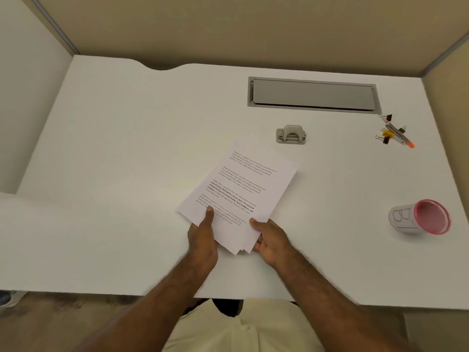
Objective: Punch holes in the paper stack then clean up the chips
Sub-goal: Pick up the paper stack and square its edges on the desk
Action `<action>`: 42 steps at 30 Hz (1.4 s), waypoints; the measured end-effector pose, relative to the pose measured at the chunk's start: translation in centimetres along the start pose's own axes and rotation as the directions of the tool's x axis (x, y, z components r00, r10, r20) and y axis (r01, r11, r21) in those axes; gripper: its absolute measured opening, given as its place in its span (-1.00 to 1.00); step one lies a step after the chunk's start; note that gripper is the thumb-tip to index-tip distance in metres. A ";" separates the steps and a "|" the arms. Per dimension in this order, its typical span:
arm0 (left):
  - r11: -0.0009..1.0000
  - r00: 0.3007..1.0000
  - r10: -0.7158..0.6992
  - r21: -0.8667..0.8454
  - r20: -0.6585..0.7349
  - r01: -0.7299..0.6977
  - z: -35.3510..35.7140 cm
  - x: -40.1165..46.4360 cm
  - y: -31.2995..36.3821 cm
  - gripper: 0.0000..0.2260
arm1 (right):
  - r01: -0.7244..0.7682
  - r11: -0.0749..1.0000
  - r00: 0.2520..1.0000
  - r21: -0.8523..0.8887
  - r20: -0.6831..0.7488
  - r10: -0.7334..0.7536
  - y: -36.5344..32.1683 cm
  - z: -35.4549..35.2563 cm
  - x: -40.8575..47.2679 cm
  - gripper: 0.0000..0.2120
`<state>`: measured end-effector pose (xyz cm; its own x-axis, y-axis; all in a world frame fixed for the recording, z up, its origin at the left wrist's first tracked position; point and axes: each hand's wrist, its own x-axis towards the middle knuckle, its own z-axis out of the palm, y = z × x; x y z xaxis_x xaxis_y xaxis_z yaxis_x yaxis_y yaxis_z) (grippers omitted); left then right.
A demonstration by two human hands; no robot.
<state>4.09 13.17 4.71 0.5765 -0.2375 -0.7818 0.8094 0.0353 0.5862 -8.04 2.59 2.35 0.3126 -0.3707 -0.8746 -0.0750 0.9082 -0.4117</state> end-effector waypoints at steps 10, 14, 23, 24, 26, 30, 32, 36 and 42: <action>0.968 0.996 0.009 0.248 0.092 -0.032 1.0 2.0 -0.5 -0.64 | 0.077 0.992 0.996 0.102 -0.056 -0.072 -3.3 -5.5 -0.6 -0.67; 0.944 0.976 -0.047 0.329 0.214 -0.027 0.7 2.8 1.0 -0.66 | 0.146 0.983 0.984 0.113 -0.115 -0.133 -8.0 -9.1 0.2 -0.61; 0.861 0.916 -0.172 0.507 0.363 -0.039 1.3 4.7 3.4 -0.63 | 0.165 0.888 0.978 -0.429 -0.046 -0.204 -15.9 -12.1 1.8 -0.55; 0.857 0.911 -0.173 0.513 0.375 -0.048 1.5 4.8 3.5 -0.64 | 0.166 0.836 0.972 -0.523 -0.058 -0.230 -16.2 -11.9 1.9 -0.55; 0.850 0.901 -0.169 0.521 0.399 -0.072 2.0 4.9 3.5 -0.64 | 0.180 0.677 0.955 -0.713 -0.037 -0.294 -16.1 -11.2 2.2 -0.50; 0.862 0.898 -0.145 0.498 0.415 -0.091 3.1 5.0 3.4 -0.63 | 0.207 0.512 0.946 -0.834 0.037 -0.323 -14.6 -9.8 2.3 -0.54; 0.871 0.908 -0.125 0.483 0.400 -0.093 3.4 5.3 3.5 -0.63 | 0.226 0.529 0.933 -0.818 0.025 -0.360 -14.0 -9.7 2.4 -0.62; 0.863 0.933 -0.082 0.493 0.349 -0.108 3.6 6.1 3.7 -0.67 | 0.250 0.605 0.917 -0.756 -0.014 -0.398 -13.3 -10.4 2.8 -0.81; 0.899 0.896 -0.191 0.437 0.401 -0.004 4.0 6.5 3.8 -0.63 | 0.269 0.652 0.922 -0.709 -0.007 -0.388 -12.8 -10.4 2.8 -0.78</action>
<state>10.44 7.83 2.71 0.3171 -0.6086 -0.7273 0.6768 -0.3920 0.6231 -16.06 -12.08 2.52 0.3105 -0.6951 -0.6484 -0.6363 0.3547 -0.6851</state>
